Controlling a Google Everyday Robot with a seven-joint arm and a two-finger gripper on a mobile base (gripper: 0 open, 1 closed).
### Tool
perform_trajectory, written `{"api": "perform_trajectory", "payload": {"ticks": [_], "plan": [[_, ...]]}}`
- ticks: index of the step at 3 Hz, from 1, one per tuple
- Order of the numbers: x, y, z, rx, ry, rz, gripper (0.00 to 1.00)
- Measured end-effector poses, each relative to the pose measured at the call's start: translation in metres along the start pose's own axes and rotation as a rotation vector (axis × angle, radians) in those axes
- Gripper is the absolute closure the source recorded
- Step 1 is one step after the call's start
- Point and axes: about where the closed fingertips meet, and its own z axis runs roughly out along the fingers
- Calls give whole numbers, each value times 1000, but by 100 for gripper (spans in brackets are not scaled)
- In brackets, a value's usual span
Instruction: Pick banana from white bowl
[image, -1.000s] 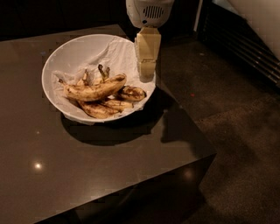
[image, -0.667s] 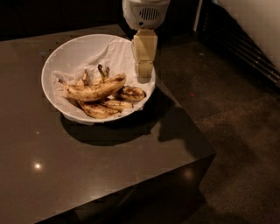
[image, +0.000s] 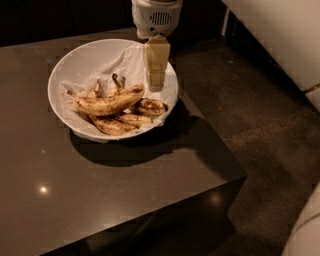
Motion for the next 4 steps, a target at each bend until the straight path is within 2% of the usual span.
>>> {"api": "perform_trajectory", "payload": {"ticks": [1,4], "plan": [[-7,-1,14,-18,19,-16,9],[-26,5,68,-53,195,-115,30]]}}
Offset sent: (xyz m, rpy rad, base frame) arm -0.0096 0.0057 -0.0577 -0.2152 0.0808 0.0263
